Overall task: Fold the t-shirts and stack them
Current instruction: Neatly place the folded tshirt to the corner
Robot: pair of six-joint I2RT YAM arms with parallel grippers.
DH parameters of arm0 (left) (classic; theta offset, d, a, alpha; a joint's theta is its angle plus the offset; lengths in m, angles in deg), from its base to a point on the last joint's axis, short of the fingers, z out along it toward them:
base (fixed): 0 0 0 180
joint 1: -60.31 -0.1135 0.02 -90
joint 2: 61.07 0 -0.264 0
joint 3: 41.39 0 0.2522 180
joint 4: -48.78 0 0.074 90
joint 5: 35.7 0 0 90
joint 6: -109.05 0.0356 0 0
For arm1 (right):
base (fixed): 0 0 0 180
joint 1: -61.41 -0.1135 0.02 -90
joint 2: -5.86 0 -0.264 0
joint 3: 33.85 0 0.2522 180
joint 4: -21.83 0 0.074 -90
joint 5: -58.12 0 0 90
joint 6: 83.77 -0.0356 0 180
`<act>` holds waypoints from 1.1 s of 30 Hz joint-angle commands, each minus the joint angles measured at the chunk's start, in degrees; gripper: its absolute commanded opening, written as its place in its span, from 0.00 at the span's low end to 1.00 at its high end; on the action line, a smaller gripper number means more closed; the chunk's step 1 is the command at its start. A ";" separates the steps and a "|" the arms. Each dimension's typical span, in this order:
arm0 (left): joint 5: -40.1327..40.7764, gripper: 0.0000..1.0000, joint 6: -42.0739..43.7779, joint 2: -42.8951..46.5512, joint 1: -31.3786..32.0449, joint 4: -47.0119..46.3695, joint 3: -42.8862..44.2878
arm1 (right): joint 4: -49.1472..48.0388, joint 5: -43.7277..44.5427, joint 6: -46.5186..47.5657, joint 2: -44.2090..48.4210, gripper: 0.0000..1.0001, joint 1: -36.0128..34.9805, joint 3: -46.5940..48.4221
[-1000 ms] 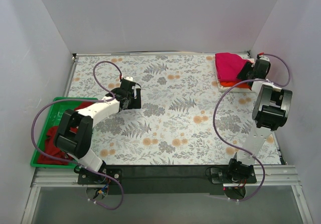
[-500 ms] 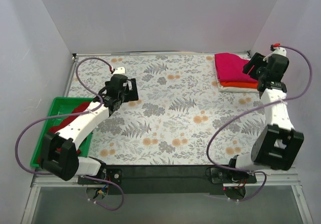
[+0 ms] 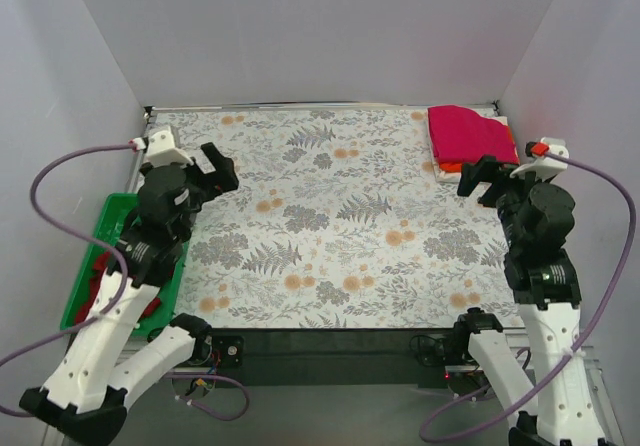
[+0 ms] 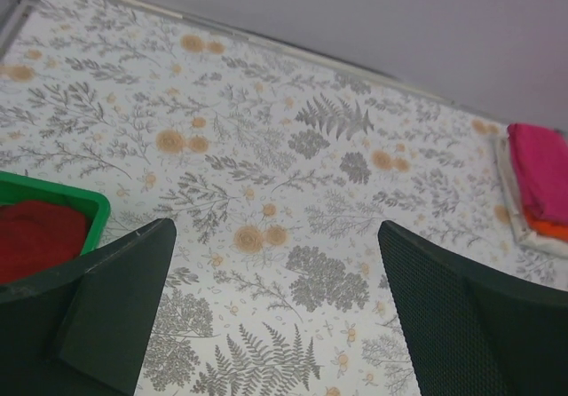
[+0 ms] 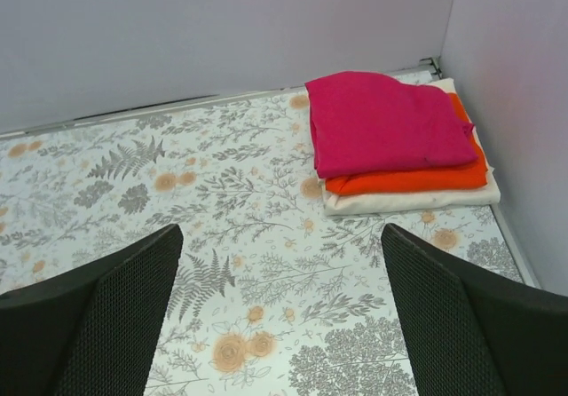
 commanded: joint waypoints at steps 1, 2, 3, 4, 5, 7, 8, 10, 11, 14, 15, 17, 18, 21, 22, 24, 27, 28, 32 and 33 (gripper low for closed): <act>4.85 0.93 -1.56 7.05 0.19 1.95 -2.22 | 3.84 9.73 3.70 6.62 0.85 -3.45 -3.99; 5.38 0.93 -1.74 8.46 0.19 1.60 -3.10 | 3.93 10.34 4.14 8.12 0.86 -4.07 -4.70; 5.74 0.95 -2.26 11.26 0.19 0.99 -3.98 | 3.93 10.87 4.50 10.40 0.88 -4.42 -5.40; 6.09 0.95 -2.53 12.24 0.19 0.72 -5.56 | 3.84 11.49 4.93 11.38 0.89 -4.77 -6.19; 6.18 0.96 -2.96 13.38 0.19 0.54 -6.18 | 3.84 12.10 5.63 12.26 0.89 -5.30 -7.51; 6.44 0.98 -4.54 15.67 0.27 0.19 -7.33 | 3.93 13.33 5.82 13.67 0.92 -5.83 -8.57; 6.27 0.98 -4.81 16.38 0.19 -0.07 -8.72 | 3.67 13.34 5.73 14.11 0.97 -6.09 -9.44; 5.22 0.98 -5.08 17.78 0.19 -0.43 -10.05 | 3.14 13.60 5.82 14.81 0.98 -6.53 -10.24; 5.30 0.98 -5.60 18.14 0.27 -0.51 -11.45 | 2.53 13.69 5.73 14.90 0.98 -6.79 -10.77; 6.79 0.98 -9.11 20.24 0.19 -0.86 -14.70 | 1.91 14.65 5.99 14.99 0.98 -7.58 -11.21; 6.88 0.98 -9.56 20.77 0.19 -1.21 -15.58 | 1.82 14.92 6.25 15.08 0.98 -7.76 -11.21; 6.71 0.98 -10.35 22.18 0.19 -1.83 -16.64 | 1.73 15.80 6.96 15.86 0.98 -8.29 -11.47; 6.71 0.98 -10.53 22.45 0.19 -2.35 -17.61 | 1.56 15.80 7.31 16.22 0.98 -8.46 -11.74; 6.36 0.98 -10.79 22.62 0.27 -3.24 -18.49 | 1.38 15.36 7.93 17.19 0.98 -8.82 -12.35; 6.27 0.98 -10.88 22.36 0.19 -3.41 -18.49 | 1.21 15.27 8.19 17.27 0.98 -8.99 -12.35; 6.18 0.98 -11.23 21.31 0.19 -3.50 -18.32 | 1.20 15.19 8.37 17.36 0.98 -9.26 -12.27; 5.92 0.98 -12.11 19.99 0.19 -3.59 -18.06 | 0.85 14.75 8.54 17.45 0.98 -9.61 -12.35; 5.83 0.98 -12.20 19.64 0.19 -3.59 -17.97 | 0.59 14.48 8.54 17.54 0.98 -9.70 -12.44; 5.21 0.98 -12.55 18.67 0.19 -3.68 -18.23 | 0.50 13.78 8.37 17.80 0.98 -9.70 -12.97; 5.21 0.98 -12.55 18.49 0.27 -3.76 -18.32 | 0.50 13.52 8.19 17.98 0.98 -9.70 -13.14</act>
